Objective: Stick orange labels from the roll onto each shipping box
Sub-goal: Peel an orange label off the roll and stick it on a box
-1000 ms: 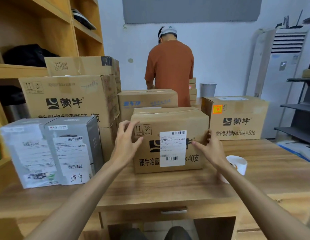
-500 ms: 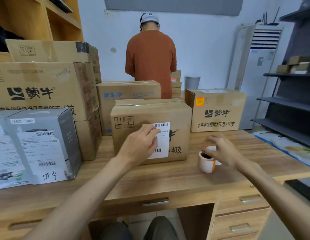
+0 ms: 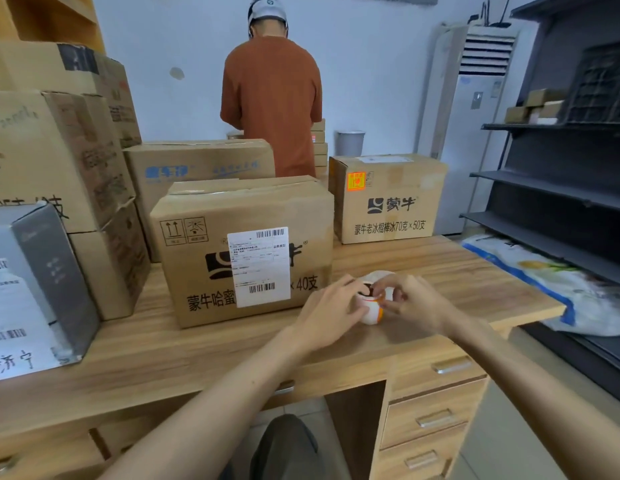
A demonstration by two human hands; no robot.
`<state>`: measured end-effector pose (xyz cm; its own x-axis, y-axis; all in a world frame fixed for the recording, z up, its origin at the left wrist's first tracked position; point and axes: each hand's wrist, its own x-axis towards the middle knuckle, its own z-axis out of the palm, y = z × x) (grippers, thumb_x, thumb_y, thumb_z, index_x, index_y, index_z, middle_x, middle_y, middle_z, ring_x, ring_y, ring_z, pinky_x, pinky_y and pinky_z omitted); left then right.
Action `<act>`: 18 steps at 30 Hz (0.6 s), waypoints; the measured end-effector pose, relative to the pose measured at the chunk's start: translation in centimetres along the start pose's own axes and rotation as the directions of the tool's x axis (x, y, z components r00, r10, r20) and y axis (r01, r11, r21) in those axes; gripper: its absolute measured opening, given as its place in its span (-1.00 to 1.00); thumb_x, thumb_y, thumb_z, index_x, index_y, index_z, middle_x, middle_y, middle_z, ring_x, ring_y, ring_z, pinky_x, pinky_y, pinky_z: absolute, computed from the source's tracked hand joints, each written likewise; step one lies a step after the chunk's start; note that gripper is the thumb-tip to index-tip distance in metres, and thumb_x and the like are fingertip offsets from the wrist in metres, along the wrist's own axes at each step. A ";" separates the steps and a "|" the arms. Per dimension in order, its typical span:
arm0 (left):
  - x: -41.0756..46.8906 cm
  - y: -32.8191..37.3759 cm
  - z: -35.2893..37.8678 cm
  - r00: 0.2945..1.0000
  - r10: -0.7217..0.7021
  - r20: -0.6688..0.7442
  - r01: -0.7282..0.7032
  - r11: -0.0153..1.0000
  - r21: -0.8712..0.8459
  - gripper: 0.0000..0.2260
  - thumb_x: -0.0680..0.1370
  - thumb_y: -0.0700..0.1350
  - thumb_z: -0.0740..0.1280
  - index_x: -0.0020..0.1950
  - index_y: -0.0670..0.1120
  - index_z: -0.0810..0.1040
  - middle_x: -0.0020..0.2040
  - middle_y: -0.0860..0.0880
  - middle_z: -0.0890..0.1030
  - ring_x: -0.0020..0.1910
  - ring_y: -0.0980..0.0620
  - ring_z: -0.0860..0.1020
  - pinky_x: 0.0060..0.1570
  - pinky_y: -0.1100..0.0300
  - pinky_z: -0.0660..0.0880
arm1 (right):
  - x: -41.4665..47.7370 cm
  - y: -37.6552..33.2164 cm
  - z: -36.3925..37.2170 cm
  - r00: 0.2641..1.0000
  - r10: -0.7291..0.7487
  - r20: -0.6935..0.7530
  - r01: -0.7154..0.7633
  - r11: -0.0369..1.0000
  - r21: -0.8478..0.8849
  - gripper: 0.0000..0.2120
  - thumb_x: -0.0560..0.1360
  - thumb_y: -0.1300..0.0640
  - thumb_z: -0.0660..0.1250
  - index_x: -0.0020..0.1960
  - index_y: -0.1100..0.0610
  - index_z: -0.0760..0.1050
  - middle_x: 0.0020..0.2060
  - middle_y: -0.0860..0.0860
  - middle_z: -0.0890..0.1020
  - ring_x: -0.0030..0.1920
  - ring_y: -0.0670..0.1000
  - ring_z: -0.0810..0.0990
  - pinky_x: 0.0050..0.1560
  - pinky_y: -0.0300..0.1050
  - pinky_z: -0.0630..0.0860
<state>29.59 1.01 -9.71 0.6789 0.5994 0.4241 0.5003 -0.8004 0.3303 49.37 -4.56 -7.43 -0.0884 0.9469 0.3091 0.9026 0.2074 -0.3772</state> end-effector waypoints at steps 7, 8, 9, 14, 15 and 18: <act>-0.4 -1.4 -0.7 1.000 0.028 -0.008 -0.027 0.995 0.092 -0.85 0.63 0.01 0.28 0.16 0.07 0.57 0.23 0.15 0.56 0.10 -0.04 0.59 0.03 -0.02 0.52 | -0.2 -1.0 1.1 0.995 -0.070 -0.066 0.078 0.989 0.125 -0.79 0.37 0.46 0.40 -0.08 0.23 0.63 -0.14 -0.02 0.61 -0.19 -0.33 0.48 -0.24 -0.41 0.35; -0.5 -1.5 -0.8 1.000 0.025 -0.008 -0.024 0.995 0.099 -0.85 0.63 0.00 0.28 0.16 0.07 0.58 0.25 0.15 0.57 0.11 -0.03 0.60 0.05 -0.02 0.53 | 0.0 -1.0 1.5 0.996 -0.058 -0.072 0.068 0.988 0.135 -0.79 0.38 0.45 0.40 -0.08 0.20 0.63 -0.15 -0.01 0.61 -0.21 -0.30 0.48 -0.24 -0.39 0.36; -0.5 -1.6 -0.9 1.000 0.019 -0.007 -0.018 0.995 0.103 -0.84 0.63 -0.01 0.28 0.17 0.06 0.60 0.28 0.16 0.57 0.12 -0.03 0.60 0.06 0.00 0.53 | 0.1 -0.8 1.8 0.996 -0.041 -0.074 0.052 0.988 0.145 -0.81 0.40 0.41 0.40 -0.08 0.17 0.63 -0.15 -0.03 0.60 -0.23 -0.27 0.48 -0.25 -0.38 0.35; -1.3 -1.8 -0.9 1.000 0.025 -0.005 -0.024 0.988 0.153 -0.70 0.65 0.01 0.26 0.38 0.10 0.56 0.45 0.18 0.49 0.22 0.01 0.59 0.13 0.07 0.52 | 0.7 0.3 2.6 0.999 0.003 -0.044 -0.002 1.000 0.024 -0.88 0.48 0.15 0.45 0.01 0.05 0.62 -0.11 -0.15 0.54 -0.26 -0.23 0.44 -0.17 -0.17 0.42; -1.5 -1.8 -0.7 0.999 0.031 -0.014 -0.028 0.986 0.162 -0.69 0.66 0.01 0.26 0.40 0.10 0.54 0.46 0.18 0.48 0.20 -0.01 0.60 0.11 0.07 0.52 | 0.7 0.3 2.5 0.999 0.003 -0.038 -0.002 1.000 0.004 -0.88 0.49 0.12 0.45 0.03 0.05 0.62 -0.10 -0.16 0.53 -0.25 -0.22 0.43 -0.14 -0.10 0.43; -1.9 -1.6 -0.4 0.998 0.035 -0.051 -0.025 0.983 0.181 -0.69 0.66 0.01 0.26 0.40 0.07 0.53 0.45 0.18 0.47 0.14 -0.03 0.62 0.02 0.06 0.54 | 0.8 0.2 2.3 1.000 0.002 -0.019 -0.003 0.998 -0.062 -0.85 0.52 0.04 0.42 0.06 0.06 0.61 -0.07 -0.17 0.51 -0.20 -0.20 0.43 -0.08 -0.06 0.45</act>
<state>27.31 1.21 -10.72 0.6676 0.5709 0.4779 0.5720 -0.8042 0.1616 48.51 -3.21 -9.25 -0.0786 0.9424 0.3250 0.9272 0.1889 -0.3235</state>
